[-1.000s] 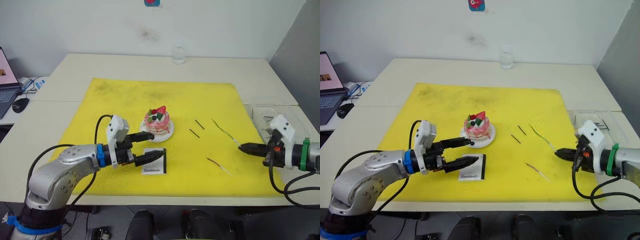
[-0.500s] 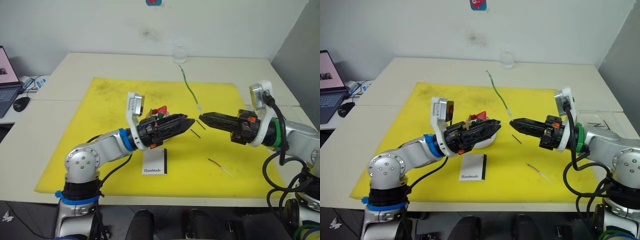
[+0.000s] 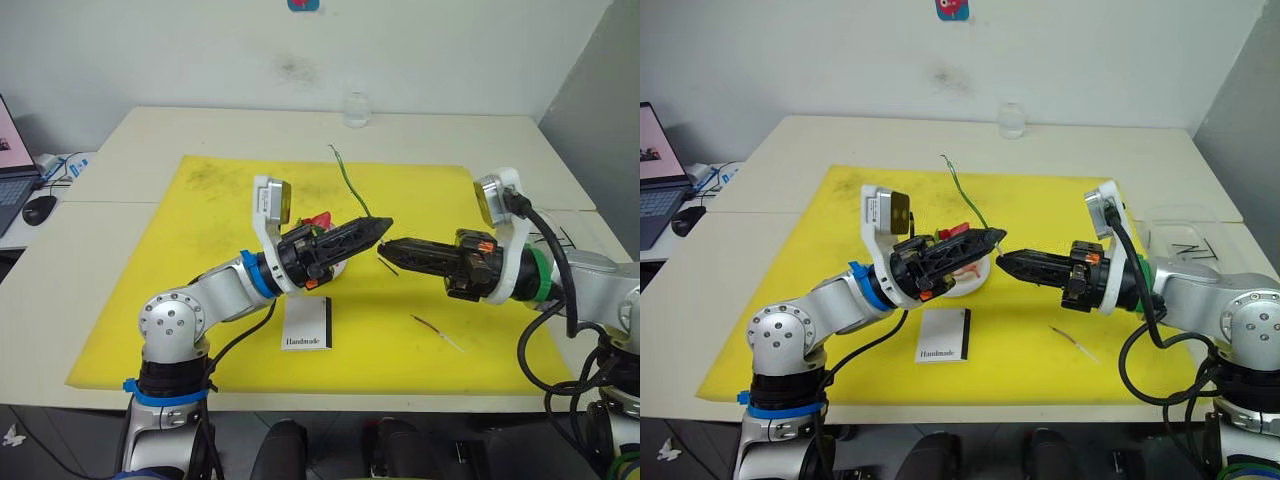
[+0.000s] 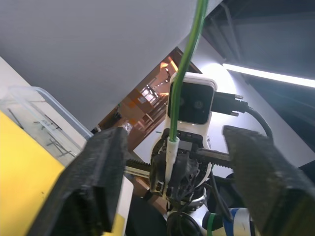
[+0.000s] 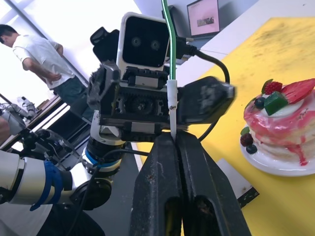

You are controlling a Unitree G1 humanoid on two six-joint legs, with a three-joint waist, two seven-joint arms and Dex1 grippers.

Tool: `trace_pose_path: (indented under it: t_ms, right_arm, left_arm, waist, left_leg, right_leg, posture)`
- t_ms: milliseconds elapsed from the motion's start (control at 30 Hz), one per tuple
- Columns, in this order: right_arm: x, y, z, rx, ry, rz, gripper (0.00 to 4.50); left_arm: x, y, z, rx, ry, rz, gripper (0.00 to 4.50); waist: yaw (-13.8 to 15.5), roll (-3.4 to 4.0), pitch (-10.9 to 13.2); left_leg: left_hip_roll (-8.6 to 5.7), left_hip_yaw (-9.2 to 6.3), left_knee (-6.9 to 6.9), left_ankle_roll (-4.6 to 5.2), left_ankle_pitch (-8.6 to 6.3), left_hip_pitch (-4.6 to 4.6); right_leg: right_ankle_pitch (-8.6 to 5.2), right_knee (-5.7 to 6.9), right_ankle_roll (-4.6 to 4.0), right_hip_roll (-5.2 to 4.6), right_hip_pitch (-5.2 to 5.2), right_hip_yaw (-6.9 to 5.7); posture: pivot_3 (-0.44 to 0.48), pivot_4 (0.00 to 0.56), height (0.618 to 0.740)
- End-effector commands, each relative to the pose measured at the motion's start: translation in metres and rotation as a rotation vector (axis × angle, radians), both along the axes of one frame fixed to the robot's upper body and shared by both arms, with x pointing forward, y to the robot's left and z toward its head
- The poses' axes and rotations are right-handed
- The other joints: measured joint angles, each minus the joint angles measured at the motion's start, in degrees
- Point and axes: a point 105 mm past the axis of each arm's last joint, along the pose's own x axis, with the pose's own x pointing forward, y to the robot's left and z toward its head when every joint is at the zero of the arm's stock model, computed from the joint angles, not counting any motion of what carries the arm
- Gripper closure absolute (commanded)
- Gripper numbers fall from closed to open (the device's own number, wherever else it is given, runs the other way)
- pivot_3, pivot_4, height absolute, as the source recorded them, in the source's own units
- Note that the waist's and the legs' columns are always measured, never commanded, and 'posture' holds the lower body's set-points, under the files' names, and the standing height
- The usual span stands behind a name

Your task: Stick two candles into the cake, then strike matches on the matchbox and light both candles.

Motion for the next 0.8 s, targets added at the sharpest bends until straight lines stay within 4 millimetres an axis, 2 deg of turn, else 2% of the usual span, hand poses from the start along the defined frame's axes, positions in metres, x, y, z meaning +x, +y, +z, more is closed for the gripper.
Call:
trace_pose_path:
  t_ms: [33, 267, 400, 500, 600, 700, 800]
  right_arm:
    - [-0.004, 0.001, 0.007, 0.027, -0.02, 0.009, 4.5]
    - [-0.004, 0.002, 0.007, 0.017, -0.022, 0.015, 4.5]
    - [-0.008, 0.003, 0.007, 0.027, -0.013, 0.037, 4.5]
    - [-0.007, 0.001, 0.007, 0.016, -0.017, 0.03, 3.84]
    - [-0.005, -0.001, 0.003, -0.052, -0.05, 0.017, 2.75]
    - [-0.003, -0.004, -0.002, -0.182, -0.151, -0.002, 1.73]
    - [0.003, -0.006, -0.003, -0.273, -0.273, -0.028, 1.73]
  left_arm:
    - [-0.006, -0.001, 0.005, -0.013, -0.019, -0.027, 2.37]
    - [-0.008, -0.001, 0.003, -0.005, -0.02, -0.043, 4.48]
    - [-0.009, 0.001, 0.002, -0.004, -0.026, -0.043, 4.48]
    - [-0.008, 0.003, 0.004, -0.004, -0.048, -0.021, 4.5]
    - [-0.004, 0.009, 0.009, 0.014, -0.099, 0.043, 4.5]
    - [0.009, 0.025, 0.02, 0.083, -0.209, 0.2, 4.5]
    - [0.025, 0.052, 0.032, 0.187, -0.327, 0.382, 4.5]
  waist:
    - [0.0, 0.0, 0.0]
    - [0.0, 0.0, 0.0]
    - [0.0, 0.0, 0.0]
    - [0.0, 0.0, 0.0]
    - [0.1, 0.0, 0.0]
    - [0.1, 0.0, 0.0]
    - [0.1, 0.01, 0.0]
  left_leg:
    - [0.0, 0.0, 0.0, 0.0, 0.0, 0.0]
    - [0.05, 0.0, -0.03, 0.0, 0.0, -0.02]
    - [0.05, 0.0, -0.04, 0.0, 0.0, -0.04]
    - [0.05, 0.01, -0.04, 0.0, 0.0, -0.06]
    - [0.05, 0.0, -0.05, 0.0, 0.0, -0.07]
    - [0.05, 0.02, -0.08, 0.0, 0.0, -0.08]
    - [0.03, 0.02, -0.1, 0.0, -0.01, -0.1]
  right_leg:
    - [0.0, -0.01, 0.0, 0.0, 0.0, 0.0]
    - [0.0, -0.07, 0.0, 0.01, -0.01, 0.0]
    - [0.0, -0.11, 0.0, 0.02, -0.02, -0.01]
    - [0.0, -0.14, 0.0, 0.02, -0.02, 0.0]
    - [0.0, -0.15, 0.0, 0.01, -0.03, -0.01]
    - [0.0, -0.17, 0.0, 0.02, -0.07, -0.01]
    - [0.0, -0.17, -0.01, 0.14, -0.16, -0.01]
  posture:
    - [0.0, 0.15, 0.74]
    - [0.0, 0.15, 0.74]
    - [0.0, 0.15, 0.74]
    - [0.0, 0.15, 0.74]
    - [0.0, 0.15, 0.74]
    - [0.0, 0.15, 0.74]
    - [0.0, 0.15, 0.74]
